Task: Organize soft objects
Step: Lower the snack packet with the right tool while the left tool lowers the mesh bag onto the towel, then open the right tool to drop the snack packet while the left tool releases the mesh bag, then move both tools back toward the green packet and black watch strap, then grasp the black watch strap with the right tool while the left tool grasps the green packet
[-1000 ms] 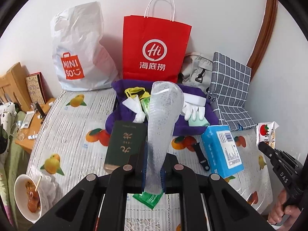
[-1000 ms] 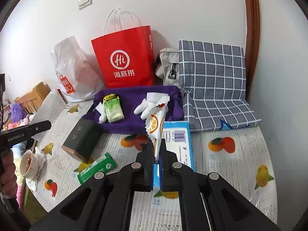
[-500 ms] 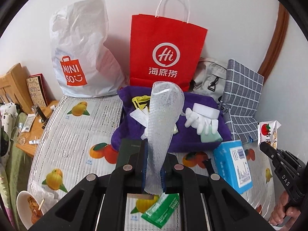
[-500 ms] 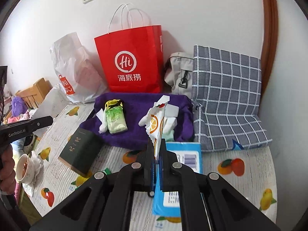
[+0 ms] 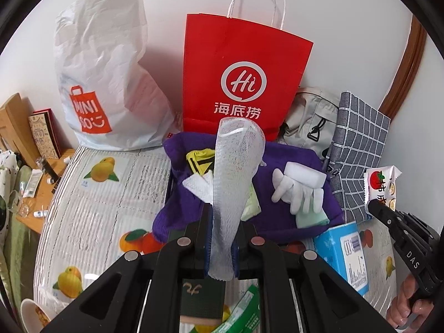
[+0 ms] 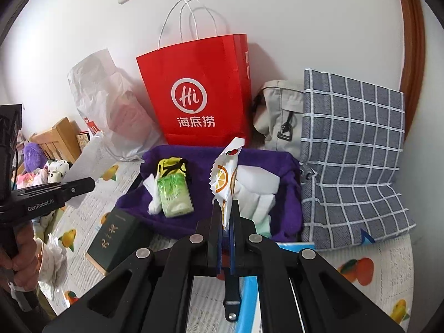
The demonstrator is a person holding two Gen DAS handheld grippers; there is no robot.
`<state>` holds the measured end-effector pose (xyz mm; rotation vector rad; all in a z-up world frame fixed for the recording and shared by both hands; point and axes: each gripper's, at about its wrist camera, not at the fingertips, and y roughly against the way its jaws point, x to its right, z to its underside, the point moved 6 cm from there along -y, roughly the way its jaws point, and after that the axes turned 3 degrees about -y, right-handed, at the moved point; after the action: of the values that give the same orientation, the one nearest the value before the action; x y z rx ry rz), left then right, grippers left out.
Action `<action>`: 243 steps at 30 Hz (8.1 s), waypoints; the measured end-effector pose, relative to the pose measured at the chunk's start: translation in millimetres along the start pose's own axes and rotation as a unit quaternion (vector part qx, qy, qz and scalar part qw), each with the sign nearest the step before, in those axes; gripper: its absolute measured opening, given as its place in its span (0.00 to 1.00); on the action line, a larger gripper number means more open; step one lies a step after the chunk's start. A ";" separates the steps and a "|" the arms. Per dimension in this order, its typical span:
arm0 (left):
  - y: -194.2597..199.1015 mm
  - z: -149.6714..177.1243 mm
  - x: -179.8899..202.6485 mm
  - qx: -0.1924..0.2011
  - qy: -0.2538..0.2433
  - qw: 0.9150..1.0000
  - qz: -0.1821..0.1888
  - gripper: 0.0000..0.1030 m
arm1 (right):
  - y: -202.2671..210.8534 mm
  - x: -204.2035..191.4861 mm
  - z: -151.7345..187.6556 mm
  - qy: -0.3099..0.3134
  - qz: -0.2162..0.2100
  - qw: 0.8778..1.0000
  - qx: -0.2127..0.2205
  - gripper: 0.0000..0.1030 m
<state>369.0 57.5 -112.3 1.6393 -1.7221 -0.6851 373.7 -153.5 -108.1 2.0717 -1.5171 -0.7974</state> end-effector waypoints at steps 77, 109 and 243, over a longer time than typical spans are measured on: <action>-151.1 -30.0 3.7 -0.101 0.005 0.993 0.069 0.36 | -163.4 22.9 3.3 -0.003 -0.015 0.990 -0.137 0.40; -77.5 -47.3 13.1 -0.037 -0.004 0.998 0.050 0.62 | -67.9 1.1 56.9 0.055 0.041 0.992 -0.105 0.33; -10.9 220.0 12.5 -0.102 -0.112 0.987 0.061 0.24 | -7.8 -11.1 216.7 -0.021 0.033 0.992 -0.120 0.19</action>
<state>209.2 29.7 -261.9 1.3478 -1.8236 -0.9815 229.1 -144.7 -269.8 1.8322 -1.4274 -0.9537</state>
